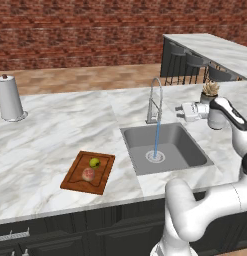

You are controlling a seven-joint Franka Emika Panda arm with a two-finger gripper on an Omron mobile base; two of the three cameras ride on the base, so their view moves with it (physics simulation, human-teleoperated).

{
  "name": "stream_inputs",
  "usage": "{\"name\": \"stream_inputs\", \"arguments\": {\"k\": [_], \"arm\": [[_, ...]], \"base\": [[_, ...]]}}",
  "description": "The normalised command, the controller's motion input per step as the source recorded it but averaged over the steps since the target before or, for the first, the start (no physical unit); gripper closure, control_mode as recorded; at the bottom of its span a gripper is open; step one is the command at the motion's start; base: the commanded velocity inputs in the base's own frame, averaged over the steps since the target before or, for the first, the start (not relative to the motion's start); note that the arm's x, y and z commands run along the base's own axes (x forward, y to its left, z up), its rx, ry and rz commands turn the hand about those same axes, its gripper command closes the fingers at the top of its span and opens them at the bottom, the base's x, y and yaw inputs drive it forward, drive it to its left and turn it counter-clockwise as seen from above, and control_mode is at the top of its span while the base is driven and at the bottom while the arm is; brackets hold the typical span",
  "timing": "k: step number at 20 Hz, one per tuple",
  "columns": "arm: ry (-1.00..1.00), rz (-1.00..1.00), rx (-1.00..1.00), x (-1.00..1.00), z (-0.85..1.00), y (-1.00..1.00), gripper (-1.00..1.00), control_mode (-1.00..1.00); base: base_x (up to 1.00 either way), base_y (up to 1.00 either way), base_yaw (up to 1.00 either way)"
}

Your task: Pick the peach, pear from the sink and place them on the cutting board to airdry. Then turn off the sink faucet.

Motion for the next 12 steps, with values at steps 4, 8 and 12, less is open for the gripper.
{"name": "stream_inputs", "arguments": {"k": [4,8,12], "arm": [[0.00,0.00,0.00,0.13,-0.09,0.00,-1.00,-1.00],[0.00,-0.01,0.00,0.16,-0.06,0.00,-1.00,-1.00],[0.00,-0.02,0.00,0.15,-0.07,0.00,-1.00,-1.00]], "base": [[0.00,0.00,0.00],[0.00,0.00,0.00],[0.00,0.00,0.00]]}}
